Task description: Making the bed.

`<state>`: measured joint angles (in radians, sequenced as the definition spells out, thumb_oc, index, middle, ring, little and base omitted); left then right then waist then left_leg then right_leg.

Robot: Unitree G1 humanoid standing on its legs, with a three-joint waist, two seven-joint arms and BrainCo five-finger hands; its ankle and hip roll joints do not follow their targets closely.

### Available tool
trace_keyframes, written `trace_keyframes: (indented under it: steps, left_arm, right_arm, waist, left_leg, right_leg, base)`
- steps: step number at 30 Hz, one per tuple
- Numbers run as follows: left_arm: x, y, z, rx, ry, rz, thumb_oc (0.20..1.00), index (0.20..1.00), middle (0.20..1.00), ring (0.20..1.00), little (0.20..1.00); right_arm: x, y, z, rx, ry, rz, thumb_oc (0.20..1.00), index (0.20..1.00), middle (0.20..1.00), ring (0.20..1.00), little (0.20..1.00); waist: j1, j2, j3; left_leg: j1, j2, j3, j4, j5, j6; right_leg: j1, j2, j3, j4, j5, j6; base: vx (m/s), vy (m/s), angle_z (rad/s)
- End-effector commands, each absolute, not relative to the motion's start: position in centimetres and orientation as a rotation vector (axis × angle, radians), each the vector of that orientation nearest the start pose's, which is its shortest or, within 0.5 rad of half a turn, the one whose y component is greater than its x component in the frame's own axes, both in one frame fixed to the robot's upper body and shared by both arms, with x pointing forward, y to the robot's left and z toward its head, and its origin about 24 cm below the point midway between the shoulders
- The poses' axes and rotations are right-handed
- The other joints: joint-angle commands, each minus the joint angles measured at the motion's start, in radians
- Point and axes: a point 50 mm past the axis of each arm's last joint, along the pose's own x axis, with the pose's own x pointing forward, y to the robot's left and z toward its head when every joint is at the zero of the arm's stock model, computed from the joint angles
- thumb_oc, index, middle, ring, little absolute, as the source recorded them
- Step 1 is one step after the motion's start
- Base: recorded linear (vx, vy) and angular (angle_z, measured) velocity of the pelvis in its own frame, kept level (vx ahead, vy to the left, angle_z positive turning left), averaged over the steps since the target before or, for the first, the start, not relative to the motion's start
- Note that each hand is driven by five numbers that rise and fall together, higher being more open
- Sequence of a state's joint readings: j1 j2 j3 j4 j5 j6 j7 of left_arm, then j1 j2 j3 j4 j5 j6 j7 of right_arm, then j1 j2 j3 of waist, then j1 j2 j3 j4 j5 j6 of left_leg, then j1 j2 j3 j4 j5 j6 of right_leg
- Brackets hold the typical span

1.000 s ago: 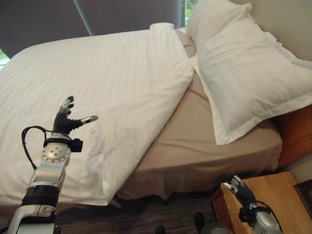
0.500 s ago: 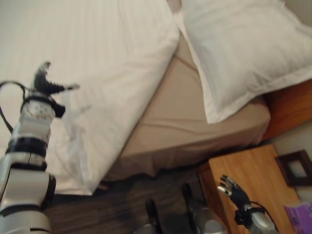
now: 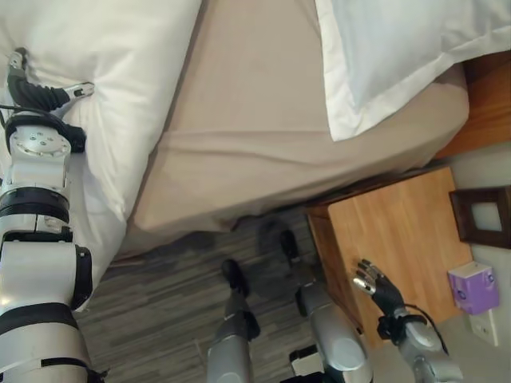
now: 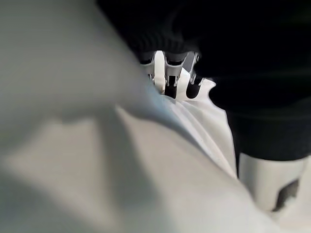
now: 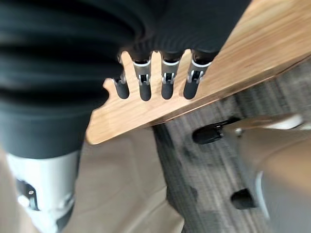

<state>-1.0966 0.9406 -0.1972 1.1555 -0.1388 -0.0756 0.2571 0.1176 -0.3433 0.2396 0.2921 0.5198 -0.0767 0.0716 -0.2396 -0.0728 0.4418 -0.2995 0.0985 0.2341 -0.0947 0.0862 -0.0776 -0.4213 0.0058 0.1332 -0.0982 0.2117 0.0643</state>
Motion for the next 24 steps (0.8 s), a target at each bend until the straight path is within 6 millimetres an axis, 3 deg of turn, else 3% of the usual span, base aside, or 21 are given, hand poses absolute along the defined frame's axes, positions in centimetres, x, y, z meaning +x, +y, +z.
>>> trace_keyframes:
  steps: [1, 3, 4, 5, 6, 7, 8, 9, 10, 13, 14, 15, 16, 18, 19, 20, 21, 22, 23, 24]
  left_arm:
    - [34.5, 39.1, 20.1, 0.564, 0.135, 0.695, 0.2, 0.2, 0.2, 0.2, 0.2]
    - [35.8, 37.3, 21.8, 0.492, 0.021, 0.646, 0.2, 0.2, 0.2, 0.2, 0.2]
    - [36.7, 35.7, 24.4, 0.486, -0.103, 0.596, 0.2, 0.2, 0.2, 0.2, 0.2]
    - [37.1, 34.6, 25.5, 0.501, -0.163, 0.551, 0.2, 0.2, 0.2, 0.2, 0.2]
    - [37.5, 32.5, 27.9, 0.518, -0.286, 0.482, 0.2, 0.2, 0.2, 0.2, 0.2]
    - [37.6, 27.4, 30.9, 0.531, -0.508, 0.294, 0.2, 0.2, 0.2, 0.2, 0.2]
    - [37.3, 23.4, 31.1, 0.473, -0.61, 0.122, 0.2, 0.2, 0.2, 0.2, 0.2]
    - [37.3, 23.4, 31.1, 0.473, -0.61, 0.123, 0.2, 0.2, 0.2, 0.2, 0.2]
    - [36.7, 20.7, 31.3, 0.436, -0.681, 0.01, 0.2, 0.2, 0.2, 0.2, 0.2]
    - [36.1, 16.3, 29.2, 0.406, -0.7, -0.184, 0.2, 0.2, 0.2, 0.2, 0.2]
    - [36.1, 16.3, 29.2, 0.406, -0.699, -0.183, 0.2, 0.2, 0.2, 0.2, 0.2]
    - [35.7, 13.9, 26.9, 0.408, -0.659, -0.309, 0.2, 0.2, 0.2, 0.2, 0.2]
    - [35.4, 12.9, 25.5, 0.399, -0.621, -0.375, 0.2, 0.2, 0.2, 0.2, 0.2]
    - [34.8, 11.2, 22.0, 0.366, -0.518, -0.498, 0.2, 0.2, 0.2, 0.2, 0.2]
    - [34.2, 10.3, 19.4, 0.338, -0.438, -0.568, 0.2, 0.2, 0.2, 0.2, 0.2]
    - [34.2, 10.3, 19.3, 0.338, -0.437, -0.568, 0.2, 0.2, 0.2, 0.2, 0.2]
    - [33.9, 10.0, 17.7, 0.311, -0.378, -0.599, 0.2, 0.2, 0.2, 0.2, 0.2]
    - [33.7, 10.1, 16.0, 0.287, -0.318, -0.615, 0.464, 0.464, 0.464, 0.464, 0.464]
    - [33.4, 10.1, 14.2, 0.256, -0.252, -0.621, 1.0, 1.0, 1.0, 1.0, 1.0]
    - [33.2, 10.0, 12.6, 0.246, -0.19, -0.625, 1.0, 1.0, 1.0, 1.0, 1.0]
  right_arm:
    - [19.2, -19.4, -5.1, 0.181, 0.413, 0.079, 1.0, 1.0, 1.0, 1.0, 1.0]
    - [19.4, -19.7, -5.1, 0.164, 0.422, 0.089, 1.0, 1.0, 1.0, 1.0, 1.0]
    - [19.8, -19.9, -4.8, 0.154, 0.408, 0.1, 1.0, 1.0, 1.0, 1.0, 1.0]
    - [19.9, -20.0, -4.6, 0.147, 0.403, 0.103, 1.0, 1.0, 1.0, 1.0, 1.0]
    - [20.0, -20.1, -4.5, 0.143, 0.4, 0.109, 1.0, 1.0, 1.0, 1.0, 1.0]
    - [19.9, -20.4, -4.4, 0.136, 0.396, 0.11, 1.0, 1.0, 1.0, 1.0, 1.0]
    - [19.9, -20.6, -4.6, 0.123, 0.402, 0.106, 1.0, 1.0, 1.0, 1.0, 1.0]
    - [19.9, -20.6, -4.6, 0.123, 0.402, 0.107, 1.0, 1.0, 1.0, 1.0, 1.0]
    - [19.8, -20.7, -4.7, 0.117, 0.407, 0.104, 1.0, 1.0, 1.0, 1.0, 1.0]
    - [19.8, -20.7, -4.8, 0.096, 0.413, 0.112, 1.0, 1.0, 1.0, 1.0, 1.0]
    - [19.8, -20.7, -4.8, 0.096, 0.413, 0.112, 1.0, 1.0, 1.0, 1.0, 1.0]
    - [19.6, -20.9, -4.8, 0.081, 0.417, 0.116, 1.0, 1.0, 1.0, 1.0, 1.0]
    - [19.4, -21.0, -4.8, 0.077, 0.423, 0.113, 1.0, 1.0, 1.0, 1.0, 1.0]
    - [19.1, -21.2, -5.0, 0.073, 0.433, 0.101, 1.0, 1.0, 1.0, 1.0, 1.0]
    - [18.8, -21.6, -5.1, 0.069, 0.443, 0.084, 1.0, 1.0, 1.0, 1.0, 1.0]
    - [18.7, -21.6, -5.2, 0.069, 0.444, 0.084, 1.0, 1.0, 1.0, 1.0, 1.0]
    - [18.7, -21.8, -5.2, 0.066, 0.446, 0.08, 1.0, 1.0, 1.0, 1.0, 1.0]
    - [18.6, -21.9, -5.1, 0.062, 0.447, 0.075, 1.0, 1.0, 1.0, 1.0, 1.0]
    - [18.5, -22.0, -5.1, 0.057, 0.45, 0.076, 1.0, 1.0, 1.0, 1.0, 1.0]
    - [18.6, -22.0, -5.1, 0.051, 0.45, 0.076, 1.0, 1.0, 1.0, 1.0, 1.0]
  waist:
    - [0.004, -0.03, -0.081]
    - [0.006, -0.014, -0.091]
    - [0.003, 0.001, -0.102]
    - [0.001, 0.009, -0.107]
    - [0.003, 0.02, -0.113]
    - [0.009, 0.039, -0.123]
    - [0.014, 0.054, -0.128]
    - [0.014, 0.053, -0.131]
    - [0.014, 0.061, -0.132]
    - [0.008, 0.07, -0.137]
    - [0.008, 0.069, -0.14]
    - [0.002, 0.071, -0.142]
    - [0.001, 0.072, -0.141]
    - [-0.004, 0.074, -0.139]
    - [-0.006, 0.076, -0.143]
    - [-0.006, 0.077, -0.144]
    - [-0.008, 0.078, -0.145]
    - [-0.01, 0.08, -0.146]
    - [-0.012, 0.083, -0.147]
    - [-0.014, 0.085, -0.149]
  left_leg:
    - [0.046, 0.047, -0.026, 0.007, 0.023, -0.055]
    - [0.071, 0.046, -0.019, 0.007, 0.01, -0.056]
    - [0.089, 0.043, -0.016, 0.007, 0.002, -0.057]
    - [0.097, 0.043, -0.014, 0.007, -0.001, -0.057]
    - [0.104, 0.041, -0.014, 0.007, -0.004, -0.057]
    - [0.115, 0.035, -0.019, 0.007, -0.007, -0.056]
    - [0.121, 0.031, -0.026, 0.007, -0.009, -0.054]
    - [0.118, 0.031, -0.026, 0.007, -0.005, -0.055]
    - [0.125, 0.028, -0.031, 0.007, -0.009, -0.054]
    - [0.136, 0.024, -0.033, 0.007, -0.012, -0.053]
    - [0.133, 0.023, -0.033, 0.007, -0.009, -0.053]
    - [0.137, 0.023, -0.03, 0.007, -0.011, -0.053]
    - [0.139, 0.023, -0.029, 0.007, -0.012, -0.053]
    - [0.148, 0.025, -0.027, 0.007, -0.015, -0.052]
    - [0.147, 0.025, -0.023, 0.007, -0.013, -0.052]
    - [0.147, 0.025, -0.022, 0.007, -0.013, -0.052]
    - [0.152, 0.026, -0.019, 0.007, -0.015, -0.052]
    - [0.155, 0.026, -0.015, 0.007, -0.015, -0.052]
    - [0.16, 0.026, -0.013, 0.007, -0.016, -0.052]
    - [0.161, 0.026, -0.01, 0.007, -0.016, -0.051]
  right_leg:
    - [0.036, -0.076, -0.009, 0.011, -0.04, 0.13]
    - [0.054, -0.081, -0.007, 0.011, -0.05, 0.13]
    - [0.067, -0.082, -0.007, 0.011, -0.054, 0.13]
    - [0.074, -0.085, -0.01, 0.011, -0.055, 0.131]
    - [0.081, -0.088, -0.011, 0.011, -0.058, 0.132]
    - [0.097, -0.093, -0.019, 0.011, -0.062, 0.135]
    - [0.109, -0.099, -0.032, 0.011, -0.065, 0.136]
    - [0.105, -0.099, -0.031, 0.011, -0.063, 0.135]
    - [0.115, -0.101, -0.038, 0.011, -0.067, 0.135]
    - [0.129, -0.103, -0.044, 0.011, -0.072, 0.136]
    - [0.125, -0.104, -0.043, 0.011, -0.07, 0.136]
    - [0.127, -0.103, -0.041, 0.011, -0.07, 0.135]
    - [0.129, -0.103, -0.04, 0.011, -0.071, 0.135]
    - [0.135, -0.102, -0.039, 0.011, -0.075, 0.133]
    - [0.135, -0.1, -0.036, 0.011, -0.076, 0.131]
    - [0.135, -0.1, -0.036, 0.011, -0.076, 0.131]
    - [0.137, -0.1, -0.037, 0.011, -0.078, 0.13]
    - [0.139, -0.099, -0.035, 0.011, -0.079, 0.129]
    - [0.143, -0.097, -0.031, 0.011, -0.081, 0.128]
    - [0.144, -0.096, -0.03, 0.011, -0.082, 0.125]
  base:
    - [0.04, 0.021, -0.11]
    - [0.06, 0.017, -0.02]
    - [0.06, 0.011, 0.03]
    - [0.06, 0.014, 0.03]
    - [0.05, 0.016, 0.01]
    - [0.05, 0.0, 0.01]
    - [0.0, 0.0, 0.0]
    - [0.02, -0.008, 0.07]
    - [0.02, 0.002, 0.15]
    - [0.01, 0.0, 0.18]
    - [-0.01, -0.003, -0.04]
    - [-0.01, -0.008, -0.09]
    - [-0.01, -0.003, -0.09]
    - [0.0, -0.006, -0.03]
    - [0.0, -0.015, -0.09]
    - [0.01, -0.009, -0.11]
    - [0.01, -0.001, -0.06]
    - [0.0, 0.0, 0.0]
    - [0.0, 0.0, 0.0]
    - [0.0, 0.0, 0.0]
